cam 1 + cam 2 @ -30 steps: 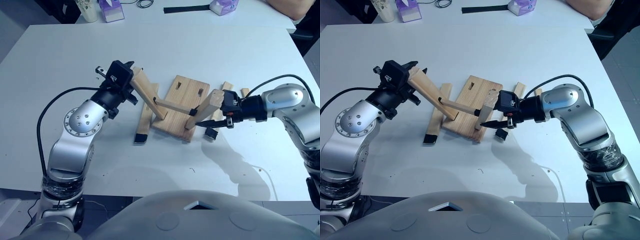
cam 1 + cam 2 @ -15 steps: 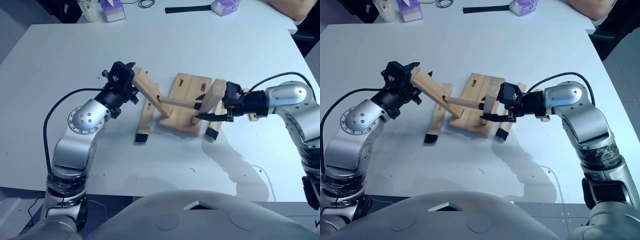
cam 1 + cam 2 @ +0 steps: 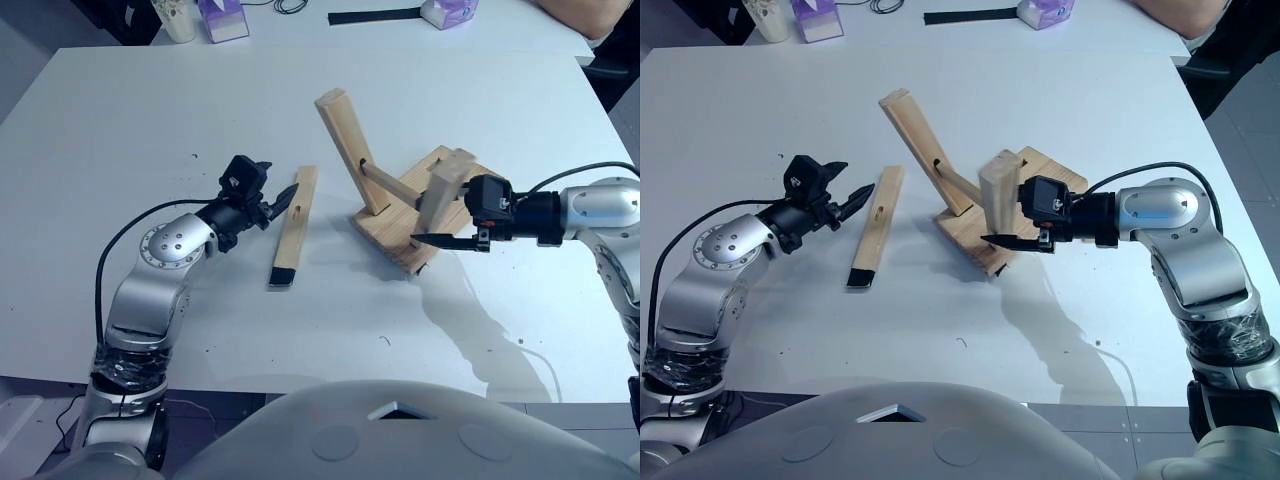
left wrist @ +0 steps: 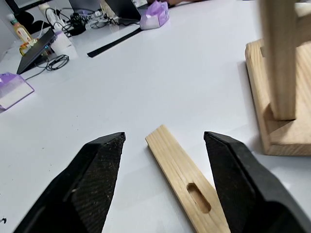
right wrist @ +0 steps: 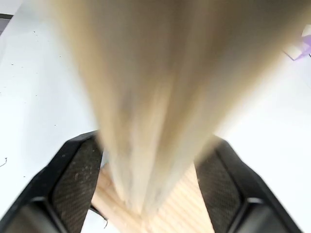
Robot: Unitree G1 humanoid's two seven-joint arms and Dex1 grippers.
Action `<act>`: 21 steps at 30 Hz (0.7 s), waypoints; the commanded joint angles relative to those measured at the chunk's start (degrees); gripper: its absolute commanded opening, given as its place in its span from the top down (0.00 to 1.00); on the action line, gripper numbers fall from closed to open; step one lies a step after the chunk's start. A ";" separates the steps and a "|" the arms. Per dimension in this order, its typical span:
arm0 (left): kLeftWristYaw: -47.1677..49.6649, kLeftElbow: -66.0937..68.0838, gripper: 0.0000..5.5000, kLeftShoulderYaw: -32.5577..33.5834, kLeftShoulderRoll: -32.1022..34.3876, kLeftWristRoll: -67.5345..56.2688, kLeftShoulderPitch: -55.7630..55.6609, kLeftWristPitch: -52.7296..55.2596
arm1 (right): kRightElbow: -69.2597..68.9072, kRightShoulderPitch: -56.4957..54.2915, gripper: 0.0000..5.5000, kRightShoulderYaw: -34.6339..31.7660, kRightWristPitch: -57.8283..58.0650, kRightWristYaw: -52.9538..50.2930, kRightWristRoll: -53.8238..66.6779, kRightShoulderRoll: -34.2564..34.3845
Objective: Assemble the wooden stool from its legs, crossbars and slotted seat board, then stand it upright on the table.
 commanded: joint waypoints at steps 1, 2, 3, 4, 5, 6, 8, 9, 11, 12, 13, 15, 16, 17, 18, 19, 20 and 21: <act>0.05 -1.04 0.45 -0.08 0.15 0.58 0.41 -0.54 | 1.09 0.79 0.44 -0.91 -2.17 -1.25 -1.49 -0.84; 0.10 -0.64 0.45 0.09 0.33 0.90 0.64 -0.87 | 1.07 1.10 0.44 -1.38 -2.32 -1.36 -1.22 -0.93; 0.14 -0.25 0.45 0.25 0.54 1.23 0.81 -1.25 | 0.99 1.29 0.44 -1.93 -2.35 -1.45 -0.85 -1.02; 0.13 0.09 0.45 0.35 0.83 1.59 0.96 -1.64 | 0.96 1.29 0.44 -2.68 -2.21 -1.36 -0.28 -1.20; 0.07 0.25 0.45 0.38 1.09 1.91 1.13 -1.96 | 0.80 1.34 0.44 -3.62 -1.82 -0.93 0.63 -1.57; -0.16 0.32 0.45 0.37 1.51 2.34 1.55 -2.32 | 0.73 1.44 0.44 -4.75 -1.45 -0.21 1.69 -2.15; -1.16 0.03 0.45 -0.13 2.82 3.27 3.08 -2.96 | 1.59 1.86 0.44 -6.97 -1.32 1.56 3.11 -4.01; -1.71 -0.60 0.45 -0.40 3.36 3.33 4.17 -2.94 | 2.72 2.35 0.44 -7.80 -2.29 2.73 2.88 -5.37; -3.17 -2.80 0.45 -1.39 4.42 3.04 6.97 -2.89 | 6.32 2.34 0.44 -9.21 -4.48 3.66 1.56 -7.31; -3.73 -3.74 0.45 -1.93 4.80 3.07 8.16 -2.93 | 8.12 1.92 0.44 -9.80 -5.19 3.80 1.17 -7.75; -4.06 -4.37 0.45 -2.41 5.02 3.22 9.04 -3.01 | 9.65 1.35 0.44 -10.32 -5.67 3.53 0.93 -7.93; -4.48 -4.91 0.45 -3.29 5.38 4.02 9.95 -3.39 | 12.02 0.17 0.44 -10.66 -6.50 3.44 0.72 -8.01; -4.59 -5.05 0.45 -3.66 5.44 4.33 10.06 -3.39 | 12.88 -0.17 0.44 -10.77 -6.82 3.50 0.65 -8.03; -4.82 -5.36 0.45 -4.09 5.54 4.49 10.06 -3.31 | 13.72 -0.26 0.44 -10.70 -7.46 3.72 0.33 -8.21; -5.25 -5.99 0.45 -4.47 5.59 4.25 10.10 -2.95 | 14.81 -0.38 0.44 -10.49 -8.37 3.85 -0.30 -8.45; -5.61 -6.78 0.45 -4.83 5.40 3.54 10.05 -2.09 | 16.30 -0.71 0.44 -10.19 -9.51 3.70 -1.22 -8.58; -6.27 -7.81 0.45 -5.67 5.24 2.74 9.94 -1.14 | 18.60 -1.64 0.44 -9.43 -11.17 2.97 -3.11 -8.69; -6.67 -8.79 0.45 -6.79 4.74 1.82 9.73 0.17 | 21.59 -3.20 0.44 -8.35 -13.96 1.32 -6.01 -8.45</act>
